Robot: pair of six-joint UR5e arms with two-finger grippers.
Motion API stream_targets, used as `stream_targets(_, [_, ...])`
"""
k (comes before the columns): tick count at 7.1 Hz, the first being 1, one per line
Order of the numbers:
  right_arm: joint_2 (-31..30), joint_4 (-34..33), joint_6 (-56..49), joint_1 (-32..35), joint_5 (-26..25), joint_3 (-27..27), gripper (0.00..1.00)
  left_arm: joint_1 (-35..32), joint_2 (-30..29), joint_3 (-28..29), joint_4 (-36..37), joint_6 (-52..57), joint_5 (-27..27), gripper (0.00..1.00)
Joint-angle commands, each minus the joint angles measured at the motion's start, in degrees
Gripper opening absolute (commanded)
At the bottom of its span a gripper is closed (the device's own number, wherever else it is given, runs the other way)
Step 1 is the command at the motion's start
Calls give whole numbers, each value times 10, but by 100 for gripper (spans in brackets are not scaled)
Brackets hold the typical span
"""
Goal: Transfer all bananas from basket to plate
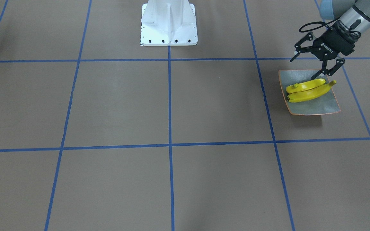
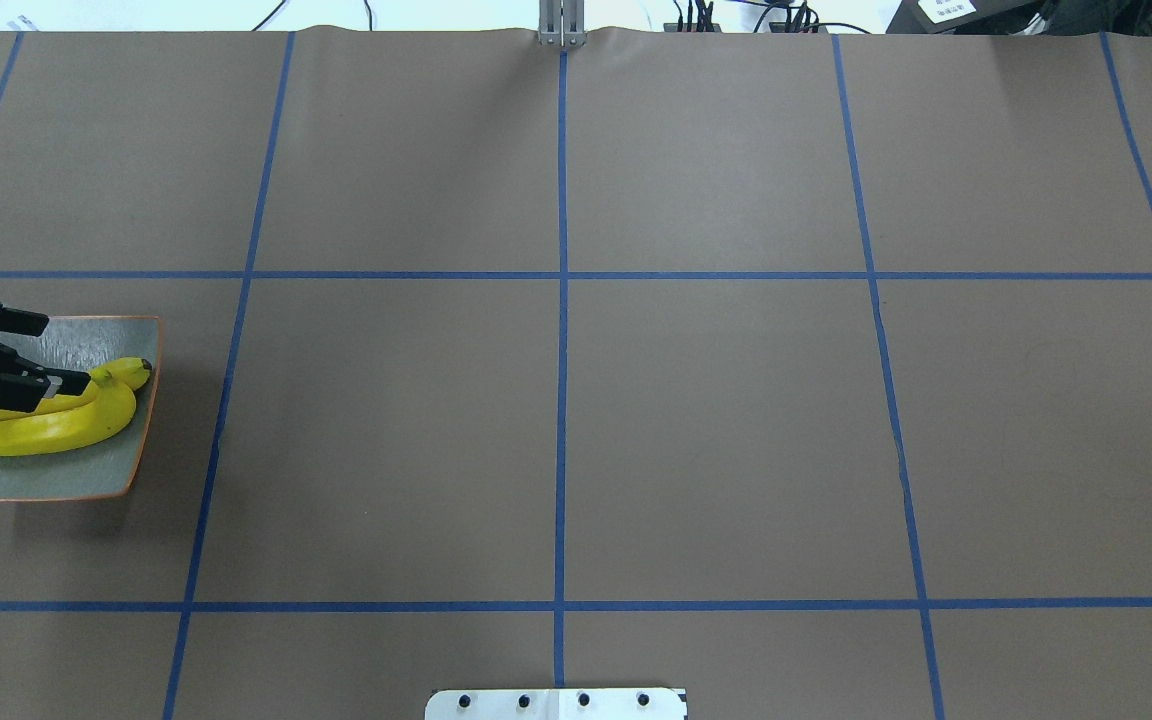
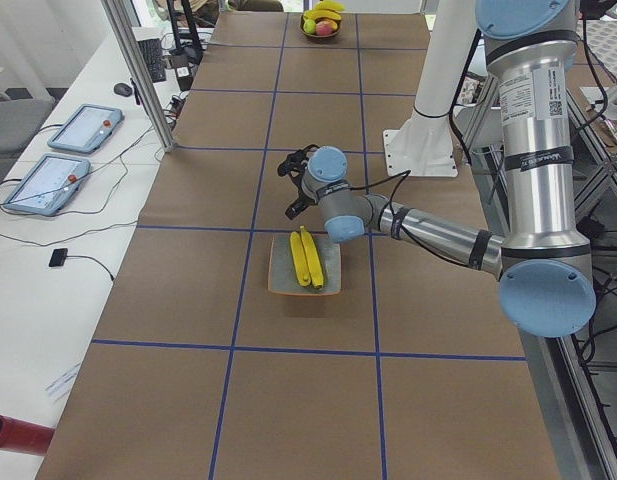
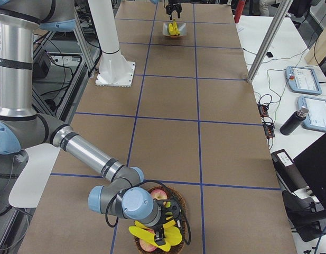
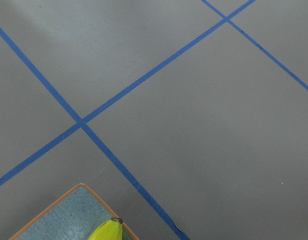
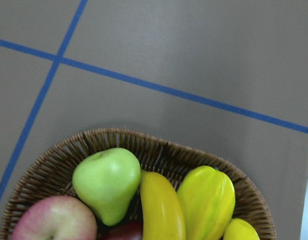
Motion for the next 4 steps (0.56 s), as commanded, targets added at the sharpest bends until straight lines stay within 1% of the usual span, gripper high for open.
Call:
stream_targets(1, [18, 2, -3, 16, -3, -84, 100, 0, 1, 0, -13, -3, -23, 100])
stream_targets(2, [19, 2, 12, 17, -3, -99, 99, 0, 1, 0, -19, -8, -34, 100])
stream_targets(3, [18, 3, 60, 17, -1, -99, 95, -1, 2, -1, -20, -8, -34, 100])
stream_targets(4, [15, 3, 91, 17, 1, -98, 81, -1, 5, -3, -24, -8, -35, 100])
